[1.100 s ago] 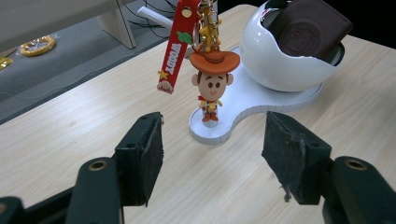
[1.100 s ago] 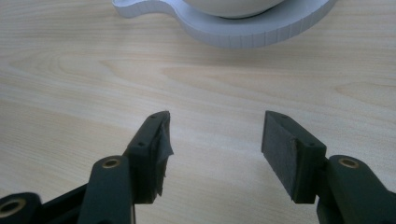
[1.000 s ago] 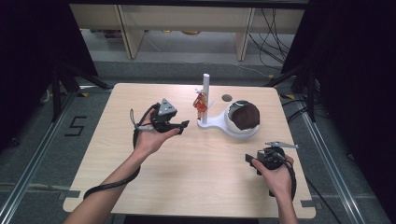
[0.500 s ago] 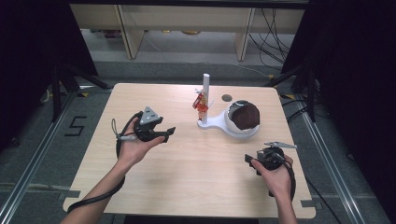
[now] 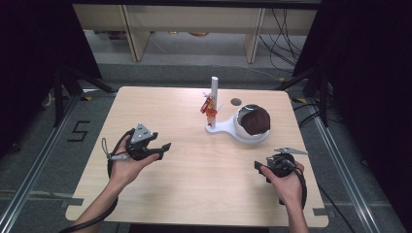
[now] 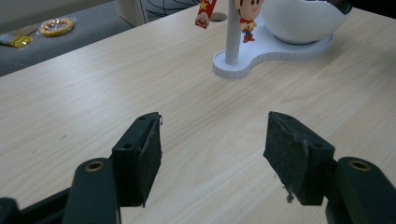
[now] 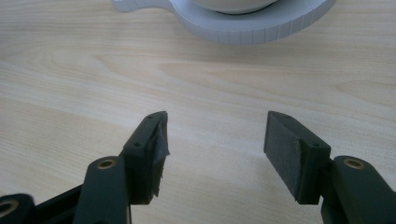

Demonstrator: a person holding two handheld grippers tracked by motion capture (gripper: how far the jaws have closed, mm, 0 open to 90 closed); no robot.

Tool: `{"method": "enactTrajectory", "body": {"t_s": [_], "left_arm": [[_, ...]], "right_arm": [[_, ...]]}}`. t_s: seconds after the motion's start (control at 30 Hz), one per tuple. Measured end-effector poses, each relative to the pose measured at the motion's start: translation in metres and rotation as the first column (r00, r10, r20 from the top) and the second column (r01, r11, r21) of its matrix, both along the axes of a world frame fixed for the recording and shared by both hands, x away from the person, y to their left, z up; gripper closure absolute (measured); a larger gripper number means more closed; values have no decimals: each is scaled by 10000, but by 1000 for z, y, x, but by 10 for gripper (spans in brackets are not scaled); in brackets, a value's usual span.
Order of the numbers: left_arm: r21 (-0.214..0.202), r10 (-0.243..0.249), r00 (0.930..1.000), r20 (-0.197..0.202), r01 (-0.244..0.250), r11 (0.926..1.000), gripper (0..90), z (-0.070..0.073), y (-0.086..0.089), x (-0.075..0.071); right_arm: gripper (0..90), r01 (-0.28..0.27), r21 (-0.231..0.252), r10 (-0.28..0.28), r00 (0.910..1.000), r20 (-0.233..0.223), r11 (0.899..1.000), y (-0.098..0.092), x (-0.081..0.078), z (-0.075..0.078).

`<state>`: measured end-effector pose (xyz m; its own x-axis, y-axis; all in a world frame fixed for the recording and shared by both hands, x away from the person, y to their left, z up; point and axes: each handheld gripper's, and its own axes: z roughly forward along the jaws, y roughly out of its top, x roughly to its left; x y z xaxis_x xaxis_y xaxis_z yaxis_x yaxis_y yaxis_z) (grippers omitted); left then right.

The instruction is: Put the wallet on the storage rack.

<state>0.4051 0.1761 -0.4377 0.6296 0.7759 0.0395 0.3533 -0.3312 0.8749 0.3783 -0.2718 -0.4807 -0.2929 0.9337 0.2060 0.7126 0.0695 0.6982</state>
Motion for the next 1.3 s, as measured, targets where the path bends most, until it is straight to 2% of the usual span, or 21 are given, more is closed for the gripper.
{"method": "enactTrajectory", "body": {"t_s": [0.07, 0.1, 0.23, 0.43, 0.5, 0.57, 0.67, 0.73, 0.8, 0.87, 0.9, 0.93, 0.97, 1.0, 1.03, 1.17, 1.23, 1.3], "left_arm": [[-5, 146, 9999, -37, -146, 9999, 350, -6, 7, -5], [47, 148, 9999, -47, -148, 9999, 349, -8, 9, -6], [-8, 176, 9998, -134, -176, 9998, 348, -15, 15, -10], [-153, 521, 9984, -239, -525, 9985, 349, -38, 28, -23], [-336, 524, 9982, -287, -534, 9980, 349, -47, 31, -26], [-355, 686, 9971, -321, -697, 9969, 349, -54, 35, -30], [-525, 837, 9958, -375, -857, 9949, 348, -65, 40, -34], [-495, 834, 9959, -344, -851, 9951, 346, -67, 42, -34], [-571, 867, 9959, -255, -881, 9945, 344, -71, 44, -36], [-692, 901, 9958, -168, -910, 9934, 341, -75, 46, -37], [-766, 912, 9958, 81, -903, 9930, 338, -77, 48, -37], [-766, 912, 9958, 81, -903, 9930, 334, -77, 48, -37], [-847, 861, 9958, 321, -831, 9929, 326, -78, 51, -38], [-1089, 1013, 9946, 227, -982, 9892, 321, -80, 52, -39], [-1033, 934, 9948, 413, -887, 9907, 315, -80, 54, -38], [-1213, 1202, 9919, 414, -1144, 9860, 305, -82, 58, -41], [-1265, 1230, 9915, 425, -1167, 9851, 304, -83, 58, -42], [-1262, 1211, 9916, 463, -1145, 9854, 307, -84, 58, -41]], "right_arm": [[404, -19, -49, 19, 10000, -12, 10000, 0, 0, 0], [403, 242, 29, -241, 9995, -217, 9997, 2, 0, 1], [399, 207, -41, -208, 9994, -262, 9998, 2, -1, 1], [397, 334, 0, -334, 9992, -219, 9994, 2, 0, 0], [396, 255, -67, -256, 9993, -257, 9997, 2, -1, 1], [396, 343, 49, -342, 9992, -183, 9994, 3, 0, 0], [395, 366, 1, -366, 9988, -319, 9993, 4, -1, 0], [394, 199, 0, -199, 9994, -281, 9998, 3, 0, -1], [393, 234, -39, -235, 9993, -292, 9997, 3, 0, -1], [392, 33, -4, -33, 9998, -216, 10000, 2, -1, -1], [392, 20, 74, -18, 9997, -251, 10000, 3, -1, -2], [392, 20, 74, -18, 9997, -251, 10000, 3, -1, -2], [391, 255, -80, -258, 9991, -325, 9996, 5, -1, -3], [391, 89, 11, -88, 9994, -348, 10000, 4, -1, -3], [391, 8, -28, -9, 9995, -307, 10000, 3, -1, -4], [390, -50, -78, 48, 9997, -257, 10000, 2, -1, -5], [390, -72, 45, 73, 9997, -232, 10000, 2, -1, -5], [391, -38, -75, 36, 9997, -257, 10000, 2, -1, -5]]}}
